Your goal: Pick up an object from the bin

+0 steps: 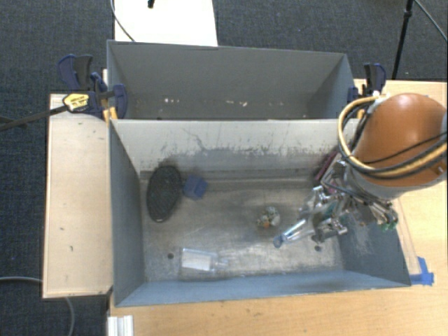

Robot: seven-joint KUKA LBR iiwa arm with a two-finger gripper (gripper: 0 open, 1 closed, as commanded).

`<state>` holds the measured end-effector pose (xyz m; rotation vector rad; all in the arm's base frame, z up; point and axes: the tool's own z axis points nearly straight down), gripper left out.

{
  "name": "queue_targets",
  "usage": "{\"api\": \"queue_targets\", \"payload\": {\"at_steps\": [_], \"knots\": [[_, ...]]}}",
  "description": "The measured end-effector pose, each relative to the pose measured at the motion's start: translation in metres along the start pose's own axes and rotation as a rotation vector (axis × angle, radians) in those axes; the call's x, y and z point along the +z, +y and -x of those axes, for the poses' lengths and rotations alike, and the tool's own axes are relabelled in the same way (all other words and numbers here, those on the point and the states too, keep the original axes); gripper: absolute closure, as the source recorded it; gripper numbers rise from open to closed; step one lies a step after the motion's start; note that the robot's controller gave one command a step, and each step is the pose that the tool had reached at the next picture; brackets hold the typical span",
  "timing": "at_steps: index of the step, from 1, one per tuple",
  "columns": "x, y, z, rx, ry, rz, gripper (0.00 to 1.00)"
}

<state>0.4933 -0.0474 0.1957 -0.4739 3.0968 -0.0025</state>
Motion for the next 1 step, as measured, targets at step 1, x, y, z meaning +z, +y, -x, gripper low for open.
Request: {"api": "queue_targets", "payload": {"at_steps": [1], "knots": [[-0.0239, 0.0877, 0.0263, -0.277, 0.002, 0.005, 1.00]]}}
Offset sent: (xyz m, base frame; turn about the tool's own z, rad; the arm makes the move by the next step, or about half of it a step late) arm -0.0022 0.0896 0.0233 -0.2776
